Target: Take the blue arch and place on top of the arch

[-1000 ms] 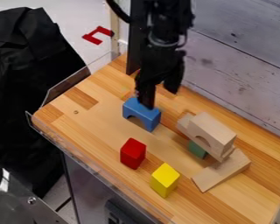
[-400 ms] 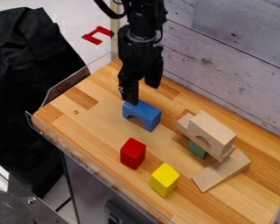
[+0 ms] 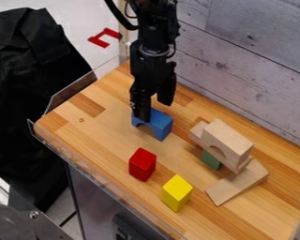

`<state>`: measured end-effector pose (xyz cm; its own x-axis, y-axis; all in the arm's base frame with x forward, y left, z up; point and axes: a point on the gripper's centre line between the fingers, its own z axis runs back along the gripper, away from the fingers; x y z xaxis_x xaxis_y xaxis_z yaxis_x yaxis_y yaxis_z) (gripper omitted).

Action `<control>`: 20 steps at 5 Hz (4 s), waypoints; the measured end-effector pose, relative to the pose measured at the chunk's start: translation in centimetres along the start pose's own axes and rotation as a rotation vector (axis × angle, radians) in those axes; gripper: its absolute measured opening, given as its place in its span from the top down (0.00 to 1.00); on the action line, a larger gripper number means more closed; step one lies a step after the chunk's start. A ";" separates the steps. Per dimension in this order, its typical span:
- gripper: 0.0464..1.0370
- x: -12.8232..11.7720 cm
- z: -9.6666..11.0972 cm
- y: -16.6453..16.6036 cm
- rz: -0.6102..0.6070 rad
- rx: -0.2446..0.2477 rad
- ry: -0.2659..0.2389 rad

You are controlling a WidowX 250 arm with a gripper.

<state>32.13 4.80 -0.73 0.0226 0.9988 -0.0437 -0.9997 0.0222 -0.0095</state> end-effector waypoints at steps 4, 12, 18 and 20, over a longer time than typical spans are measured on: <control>0.35 0.0 -1.0 0.2 0.040 0.025 0.025; 0.47 -9.7 9.9 -0.3 -0.201 -0.292 0.078; 0.47 -13.0 8.1 1.1 -0.194 -0.150 0.035; 0.47 -13.5 7.4 0.6 -0.165 -0.112 0.031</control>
<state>31.14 -8.31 7.21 0.1879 0.9802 -0.0626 -0.9753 0.1787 -0.1297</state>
